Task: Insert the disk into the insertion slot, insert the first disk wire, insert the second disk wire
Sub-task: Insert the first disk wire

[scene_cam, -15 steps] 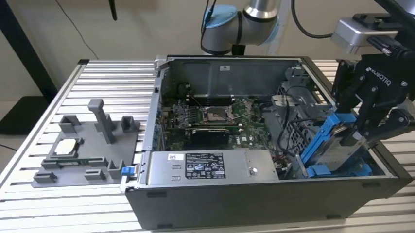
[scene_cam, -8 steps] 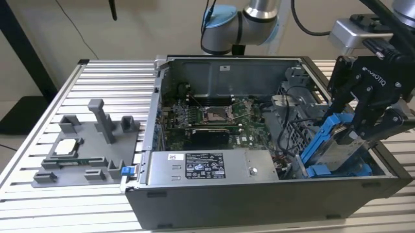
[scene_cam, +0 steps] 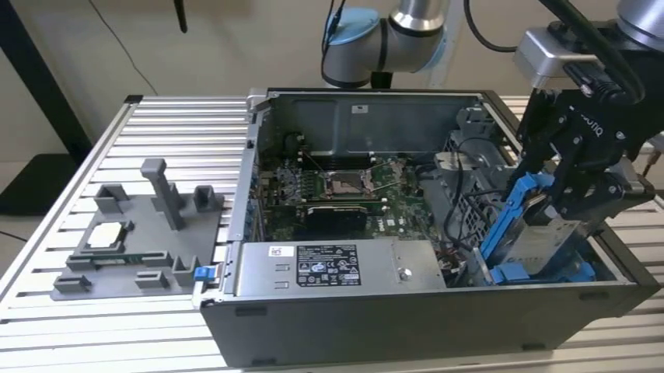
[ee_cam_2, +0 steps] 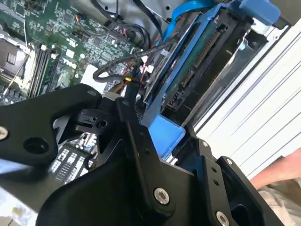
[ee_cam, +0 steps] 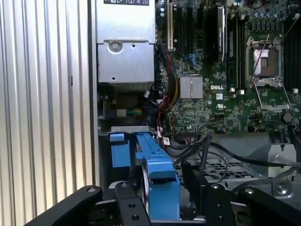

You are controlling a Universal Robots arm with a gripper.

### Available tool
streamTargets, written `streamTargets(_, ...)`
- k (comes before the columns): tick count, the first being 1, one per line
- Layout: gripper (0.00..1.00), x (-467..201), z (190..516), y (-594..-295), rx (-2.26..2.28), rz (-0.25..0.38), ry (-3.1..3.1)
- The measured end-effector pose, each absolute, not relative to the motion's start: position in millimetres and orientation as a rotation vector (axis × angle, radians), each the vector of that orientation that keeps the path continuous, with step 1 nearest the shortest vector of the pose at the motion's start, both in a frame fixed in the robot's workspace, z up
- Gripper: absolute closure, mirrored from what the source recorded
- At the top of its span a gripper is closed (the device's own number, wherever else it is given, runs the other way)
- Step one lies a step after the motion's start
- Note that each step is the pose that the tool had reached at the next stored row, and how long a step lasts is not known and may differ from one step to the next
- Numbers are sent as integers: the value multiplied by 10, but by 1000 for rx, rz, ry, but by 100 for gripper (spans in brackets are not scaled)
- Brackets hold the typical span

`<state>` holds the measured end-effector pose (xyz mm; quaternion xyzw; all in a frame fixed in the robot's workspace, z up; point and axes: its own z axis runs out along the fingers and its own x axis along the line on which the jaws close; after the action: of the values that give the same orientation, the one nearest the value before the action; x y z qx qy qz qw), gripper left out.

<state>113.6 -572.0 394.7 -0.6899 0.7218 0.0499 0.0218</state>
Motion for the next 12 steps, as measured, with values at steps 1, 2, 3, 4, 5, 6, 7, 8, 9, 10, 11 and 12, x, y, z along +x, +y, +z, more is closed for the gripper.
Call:
streamTargets(1, 0, 1138, 3949, -5732, -2138, 155, 2238)
streamTargets(2, 0, 1140, 3949, -5742, -2138, 156, 2238)
streamTargets(3, 0, 1141, 3948, -5749, -2138, 157, 2238)
streamTargets(4, 0, 1142, 3951, -5754, -2138, 158, 2238)
streamTargets(5, 0, 1143, 3975, -5757, -2138, 158, 2238)
streamTargets(6, 0, 1143, 4019, -5758, -2138, 158, 2238)
streamTargets(7, 0, 1143, 4062, -5759, -2138, 158, 2238)
streamTargets(8, 0, 1143, 4091, -5759, -2138, 158, 2238)
streamTargets(9, 0, 1143, 4107, -5759, -2138, 158, 2238)
streamTargets(10, 0, 1143, 4110, -5759, -2138, 158, 2238)
streamTargets(11, 0, 1143, 4110, -5759, -2138, 158, 2238)
streamTargets(12, 0, 1143, 4111, -5759, -2138, 159, 2237)
